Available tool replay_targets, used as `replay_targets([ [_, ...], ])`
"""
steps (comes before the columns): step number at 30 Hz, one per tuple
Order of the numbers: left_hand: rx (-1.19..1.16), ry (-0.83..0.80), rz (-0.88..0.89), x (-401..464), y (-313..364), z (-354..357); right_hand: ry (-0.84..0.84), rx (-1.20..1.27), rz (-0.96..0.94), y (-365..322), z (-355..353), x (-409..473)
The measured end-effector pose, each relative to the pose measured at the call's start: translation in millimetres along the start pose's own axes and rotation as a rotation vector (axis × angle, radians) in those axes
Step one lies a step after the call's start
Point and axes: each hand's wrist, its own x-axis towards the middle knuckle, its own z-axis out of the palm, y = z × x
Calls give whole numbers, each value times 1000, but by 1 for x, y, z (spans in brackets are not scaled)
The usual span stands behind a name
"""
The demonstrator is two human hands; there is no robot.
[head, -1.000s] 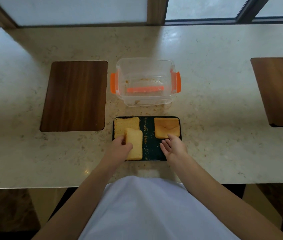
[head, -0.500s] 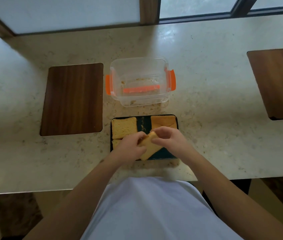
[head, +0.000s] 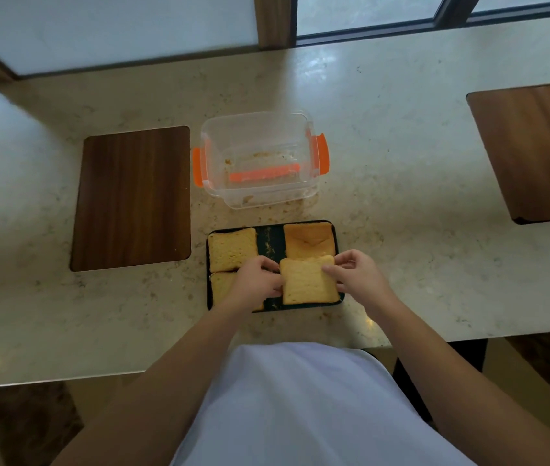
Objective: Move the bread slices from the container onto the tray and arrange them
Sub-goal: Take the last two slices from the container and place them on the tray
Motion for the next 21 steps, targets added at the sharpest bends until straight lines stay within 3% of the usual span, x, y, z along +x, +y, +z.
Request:
replay_targets([
  [7, 57, 77, 6, 7, -14, 15, 83, -220, -108, 11, 11, -3],
  [11, 66, 70, -27, 10, -14, 19, 86, -228, -79, 13, 11, -4],
  [14, 60, 54, -43, 9, -13, 23, 62, -258, -54, 14, 7, -2],
  [21, 113, 12, -29, 5, -9, 29, -27, -587, -98, 12, 6, 3],
])
